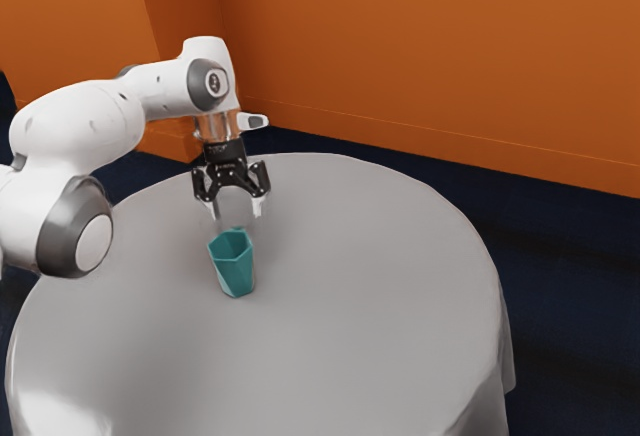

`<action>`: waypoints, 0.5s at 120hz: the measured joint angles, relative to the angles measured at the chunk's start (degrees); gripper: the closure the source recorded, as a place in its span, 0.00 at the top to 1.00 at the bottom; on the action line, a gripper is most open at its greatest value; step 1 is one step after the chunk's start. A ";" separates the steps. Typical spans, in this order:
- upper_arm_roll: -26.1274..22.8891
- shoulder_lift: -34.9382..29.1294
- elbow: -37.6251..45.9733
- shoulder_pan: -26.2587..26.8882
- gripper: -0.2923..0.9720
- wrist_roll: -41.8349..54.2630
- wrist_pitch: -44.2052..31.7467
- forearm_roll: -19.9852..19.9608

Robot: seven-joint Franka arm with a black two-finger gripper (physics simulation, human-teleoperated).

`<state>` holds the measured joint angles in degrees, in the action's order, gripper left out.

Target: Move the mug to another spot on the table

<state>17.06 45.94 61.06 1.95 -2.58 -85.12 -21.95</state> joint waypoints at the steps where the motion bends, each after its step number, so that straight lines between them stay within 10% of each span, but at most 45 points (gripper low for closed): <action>1: 0.00 -0.43 0.07 0.01 0.73 0.03 0.01 -0.01; 18: -0.10 -10.01 5.30 2.21 0.75 1.03 0.07 1.10; 60: -10.24 -39.64 32.18 4.66 0.76 14.53 -6.59 18.15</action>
<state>6.81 6.30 93.24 6.61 11.94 -91.71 -3.79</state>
